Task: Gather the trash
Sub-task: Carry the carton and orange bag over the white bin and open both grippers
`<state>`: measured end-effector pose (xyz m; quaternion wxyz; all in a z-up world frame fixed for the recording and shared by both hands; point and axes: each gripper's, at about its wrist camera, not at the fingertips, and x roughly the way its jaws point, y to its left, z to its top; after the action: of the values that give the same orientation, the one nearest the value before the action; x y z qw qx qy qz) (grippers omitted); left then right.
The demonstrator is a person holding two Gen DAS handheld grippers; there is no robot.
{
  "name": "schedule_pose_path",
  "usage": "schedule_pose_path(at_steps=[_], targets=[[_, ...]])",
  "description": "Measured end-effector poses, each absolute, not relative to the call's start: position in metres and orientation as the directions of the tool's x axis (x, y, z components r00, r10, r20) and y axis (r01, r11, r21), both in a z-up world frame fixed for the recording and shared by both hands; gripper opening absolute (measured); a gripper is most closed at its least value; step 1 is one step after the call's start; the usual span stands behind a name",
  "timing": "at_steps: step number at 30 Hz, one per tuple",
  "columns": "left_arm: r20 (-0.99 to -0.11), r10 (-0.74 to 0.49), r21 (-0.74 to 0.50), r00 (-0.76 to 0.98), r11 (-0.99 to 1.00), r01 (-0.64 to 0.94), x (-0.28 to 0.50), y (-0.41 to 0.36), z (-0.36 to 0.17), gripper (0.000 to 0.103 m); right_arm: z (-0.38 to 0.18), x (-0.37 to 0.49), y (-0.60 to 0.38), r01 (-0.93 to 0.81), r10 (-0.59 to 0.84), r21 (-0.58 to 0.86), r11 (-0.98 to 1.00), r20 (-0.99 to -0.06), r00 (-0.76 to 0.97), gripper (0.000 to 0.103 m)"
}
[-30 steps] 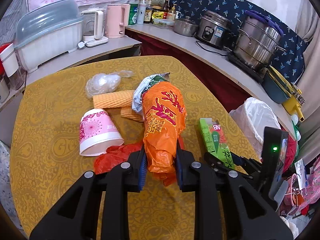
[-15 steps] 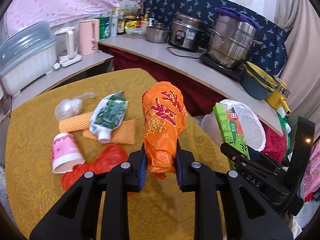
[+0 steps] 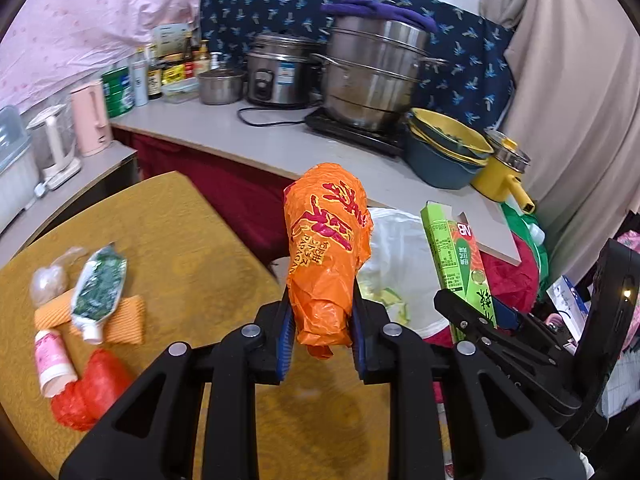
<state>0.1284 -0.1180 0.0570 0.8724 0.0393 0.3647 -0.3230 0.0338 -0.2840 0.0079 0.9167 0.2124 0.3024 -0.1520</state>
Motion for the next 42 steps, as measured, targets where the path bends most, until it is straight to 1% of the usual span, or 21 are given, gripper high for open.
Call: schedule_pose_path(at_steps=[6, 11, 16, 20, 21, 22, 24, 25, 31, 36, 38, 39, 42], targets=[[-0.684, -0.560, -0.172, 0.468, 0.747, 0.642, 0.132, -0.176, 0.046, 0.023, -0.001, 0.024, -0.327, 0.456, -0.179, 0.320, 0.830, -0.622, 0.762, 0.053], [-0.714, -0.551, -0.162, 0.432, 0.731, 0.663, 0.140, -0.215, 0.028, 0.023, -0.011, 0.024, -0.351, 0.481, -0.187, 0.334, 0.811, -0.631, 0.753, 0.053], [-0.755, -0.535, -0.178, 0.378, 0.723, 0.668, 0.156, -0.248, 0.007, 0.026, -0.023, 0.027, -0.372, 0.503, -0.188, 0.350, 0.791, -0.643, 0.743, 0.053], [-0.766, -0.536, -0.200, 0.356, 0.725, 0.660, 0.167, -0.265, -0.004, 0.028, -0.033, 0.031, -0.382, 0.515, -0.190, 0.351, 0.782, -0.653, 0.734, 0.054], [-0.765, -0.536, -0.204, 0.357, 0.727, 0.655, 0.169, -0.268, -0.005, 0.035, -0.036, 0.032, -0.385, 0.518, -0.189, 0.352, 0.780, -0.656, 0.731, 0.053], [-0.763, -0.536, -0.207, 0.361, 0.733, 0.648, 0.171, -0.270, -0.006, 0.046, -0.037, 0.033, -0.387, 0.521, -0.190, 0.351, 0.778, -0.658, 0.728, 0.053], [-0.757, -0.539, -0.215, 0.370, 0.740, 0.637, 0.174, -0.272, -0.006, 0.056, -0.041, 0.035, -0.391, 0.525, -0.191, 0.351, 0.776, -0.662, 0.725, 0.053], [-0.755, -0.540, -0.217, 0.373, 0.742, 0.634, 0.176, -0.273, -0.005, 0.059, -0.042, 0.037, -0.392, 0.526, -0.191, 0.351, 0.775, -0.663, 0.724, 0.053], [-0.752, -0.529, -0.205, 0.392, 0.754, 0.624, 0.184, -0.272, -0.003, 0.061, -0.046, 0.047, -0.398, 0.524, -0.187, 0.349, 0.777, -0.668, 0.721, 0.053], [-0.743, -0.523, -0.211, 0.417, 0.775, 0.596, 0.191, -0.256, 0.000, 0.062, -0.049, 0.067, -0.399, 0.517, -0.179, 0.334, 0.788, -0.678, 0.713, 0.054], [-0.739, -0.515, -0.200, 0.435, 0.784, 0.588, 0.193, -0.250, 0.001, 0.066, -0.050, 0.077, -0.401, 0.512, -0.169, 0.336, 0.791, -0.683, 0.710, 0.054], [-0.735, -0.512, -0.195, 0.445, 0.788, 0.584, 0.194, -0.247, 0.003, 0.070, -0.050, 0.081, -0.402, 0.509, -0.167, 0.336, 0.792, -0.683, 0.711, 0.054], [-0.727, -0.503, -0.183, 0.468, 0.798, 0.574, 0.197, -0.240, 0.007, 0.072, -0.047, 0.092, -0.400, 0.504, -0.177, 0.324, 0.801, -0.676, 0.715, 0.055]])
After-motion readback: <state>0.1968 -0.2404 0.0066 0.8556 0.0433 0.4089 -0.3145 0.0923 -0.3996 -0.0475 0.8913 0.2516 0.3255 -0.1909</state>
